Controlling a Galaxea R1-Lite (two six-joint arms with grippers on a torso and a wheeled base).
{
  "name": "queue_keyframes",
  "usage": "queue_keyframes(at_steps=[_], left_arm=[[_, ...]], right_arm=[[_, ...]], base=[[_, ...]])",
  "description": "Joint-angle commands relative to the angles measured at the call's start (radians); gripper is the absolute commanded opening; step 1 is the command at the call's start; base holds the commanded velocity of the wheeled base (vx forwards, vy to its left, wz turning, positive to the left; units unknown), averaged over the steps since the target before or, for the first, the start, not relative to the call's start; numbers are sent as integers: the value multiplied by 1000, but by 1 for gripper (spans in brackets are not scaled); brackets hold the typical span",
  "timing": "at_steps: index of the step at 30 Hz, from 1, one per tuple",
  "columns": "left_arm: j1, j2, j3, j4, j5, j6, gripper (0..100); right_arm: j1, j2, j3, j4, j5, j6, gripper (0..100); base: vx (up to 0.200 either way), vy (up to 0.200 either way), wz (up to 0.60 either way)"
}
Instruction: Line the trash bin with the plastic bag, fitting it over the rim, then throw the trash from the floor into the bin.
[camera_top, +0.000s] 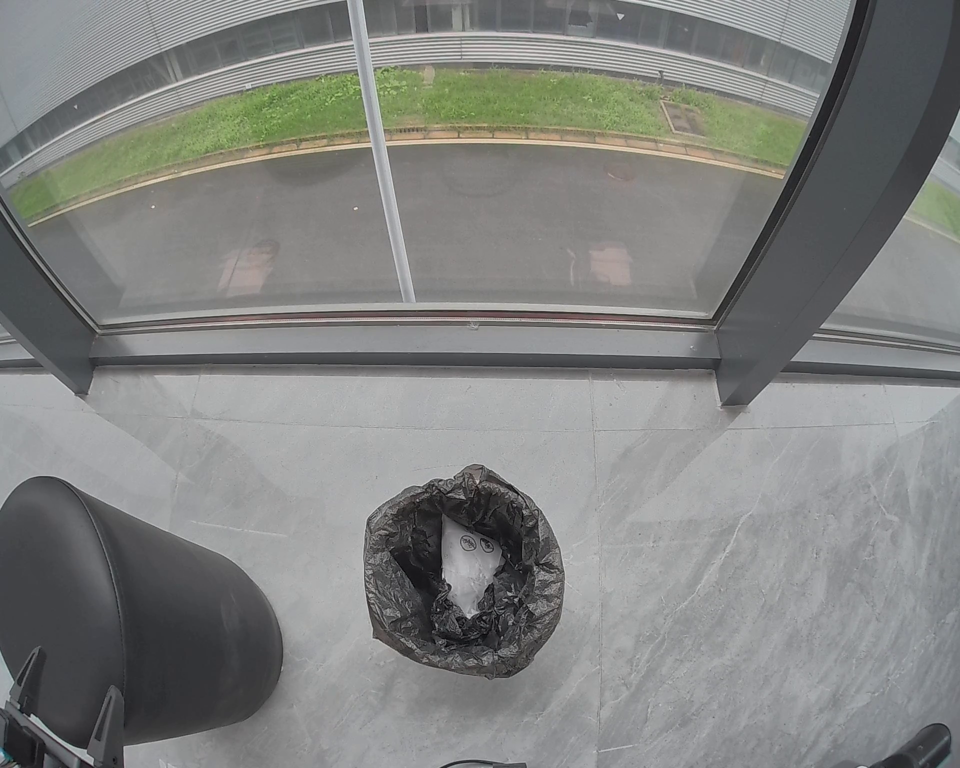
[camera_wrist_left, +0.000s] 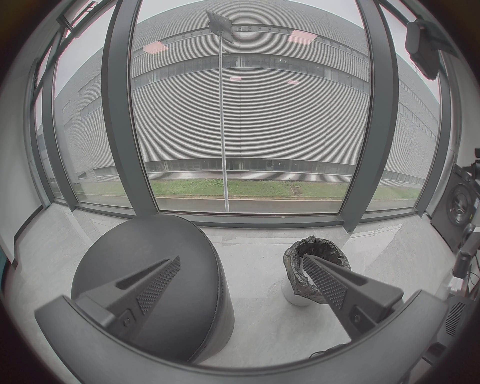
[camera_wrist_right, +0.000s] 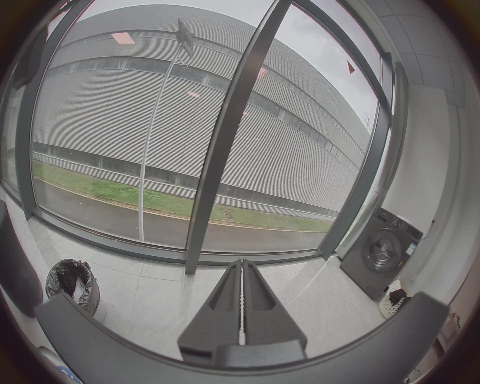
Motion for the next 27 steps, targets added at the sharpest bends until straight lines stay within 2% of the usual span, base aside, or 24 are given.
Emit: queue_keyframes(at_steps=[1,2,4,6,10,17,19,27], left_arm=[[0,-16,18,0,0,-1,100],[0,-16,18,0,0,-1,100],[0,-16,18,0,0,-1,100],[0,-16,18,0,0,-1,100],[0,-16,18,0,0,-1,100],[0,-16,18,0,0,-1,100],[0,-16,18,0,0,-1,100],[0,-16,18,0,0,-1,100]], right_arm=[[0,-14,362,-297,98,26,0],[0,-14,439,-345,130,25,0],[0,-14,498,-364,139,26,0],[0,-14,504,-332,144,42,0],[0,-14,503,-318,190,132,0],[-1,-14,501,-309,337,187,0],[-1,-14,501,-309,362,198,0],[0,-14,501,-308,399,215,0]], base=[[0,0,0],[0,0,0],[0,0,0],[0,0,0],[0,0,0],[0,0,0],[0,0,0],[0,0,0]])
